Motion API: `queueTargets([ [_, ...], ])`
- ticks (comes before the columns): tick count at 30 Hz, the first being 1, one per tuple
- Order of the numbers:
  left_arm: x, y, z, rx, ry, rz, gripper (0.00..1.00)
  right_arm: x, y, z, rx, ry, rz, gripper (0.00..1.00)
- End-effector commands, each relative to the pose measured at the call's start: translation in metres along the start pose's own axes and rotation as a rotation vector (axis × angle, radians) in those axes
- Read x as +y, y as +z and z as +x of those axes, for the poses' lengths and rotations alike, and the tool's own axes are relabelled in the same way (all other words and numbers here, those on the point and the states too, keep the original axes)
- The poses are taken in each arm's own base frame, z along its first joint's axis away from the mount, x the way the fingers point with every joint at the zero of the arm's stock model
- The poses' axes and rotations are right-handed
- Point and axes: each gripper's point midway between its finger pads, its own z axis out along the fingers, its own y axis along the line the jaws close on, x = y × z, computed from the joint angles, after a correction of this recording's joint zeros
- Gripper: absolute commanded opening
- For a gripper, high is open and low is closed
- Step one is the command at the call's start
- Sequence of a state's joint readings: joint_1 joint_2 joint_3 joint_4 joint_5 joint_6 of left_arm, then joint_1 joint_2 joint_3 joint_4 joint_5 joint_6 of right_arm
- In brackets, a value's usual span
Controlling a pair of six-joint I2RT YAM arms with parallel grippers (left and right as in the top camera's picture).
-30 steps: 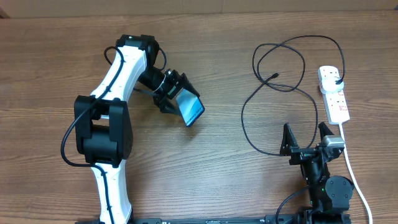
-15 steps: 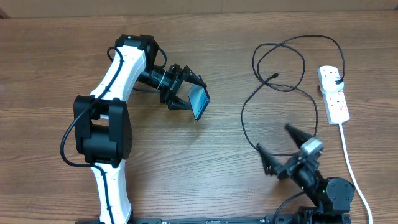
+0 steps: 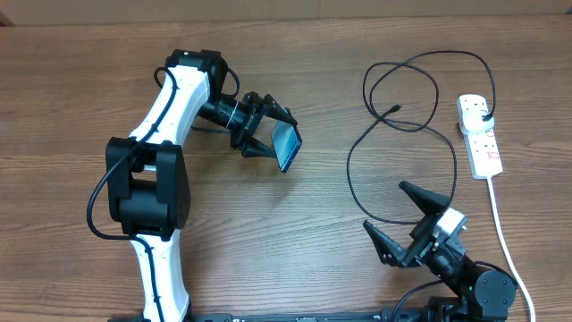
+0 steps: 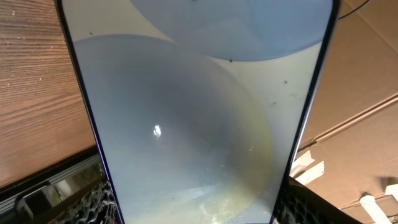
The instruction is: Plug charger to phone and switch on socket
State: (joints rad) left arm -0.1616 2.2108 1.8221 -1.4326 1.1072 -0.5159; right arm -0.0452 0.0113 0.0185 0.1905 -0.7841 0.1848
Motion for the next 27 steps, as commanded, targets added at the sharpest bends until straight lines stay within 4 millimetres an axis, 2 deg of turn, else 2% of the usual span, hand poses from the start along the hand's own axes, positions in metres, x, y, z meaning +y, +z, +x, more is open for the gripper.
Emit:
queueTargets([
  [1,-0.013,-0.005,0.004,0.007,0.046,0.045,0.64,-0.007,0.001,-0.016,-0.021,0.099,0.047,1.00],
  [4,-0.013,-0.005,0.004,0.006,0.046,0.043,0.64,-0.010,0.007,-0.026,0.002,0.149,0.055,1.00],
  [7,-0.013,-0.005,0.003,0.004,0.046,0.041,0.65,-0.019,0.021,-0.052,0.033,0.180,0.065,1.00],
  [8,-0.013,-0.005,0.003,0.003,0.049,0.042,0.65,-0.025,0.032,-0.067,0.053,0.199,0.061,1.00],
  [11,-0.013,-0.005,0.002,0.002,0.052,0.043,0.65,-0.031,0.056,-0.092,0.120,0.291,0.012,1.00],
  [13,-0.013,-0.005,0.002,0.002,0.052,0.043,0.65,-0.023,0.068,-0.106,0.164,0.419,-0.083,1.00],
  [15,-0.013,-0.005,0.002,0.002,0.052,0.043,0.65,-0.004,0.077,-0.118,0.255,0.633,-0.255,1.00],
  [16,-0.013,-0.005,0.002,0.002,0.052,0.043,0.65,0.000,0.079,-0.118,0.287,0.694,-0.295,1.00],
  [19,-0.013,-0.005,0.002,0.002,0.053,0.044,0.65,0.002,0.082,-0.099,0.425,0.957,-0.367,1.00],
  [20,-0.013,-0.005,0.002,0.002,0.055,0.044,0.66,-0.006,0.087,-0.095,0.418,0.983,-0.330,1.00],
  [22,-0.013,-0.005,0.002,0.002,0.073,0.044,0.65,-0.039,0.105,-0.087,0.344,0.998,-0.204,1.00],
  [27,-0.014,-0.005,0.002,0.000,0.083,0.044,0.66,-0.042,0.130,-0.078,0.311,0.948,-0.145,1.00],
])
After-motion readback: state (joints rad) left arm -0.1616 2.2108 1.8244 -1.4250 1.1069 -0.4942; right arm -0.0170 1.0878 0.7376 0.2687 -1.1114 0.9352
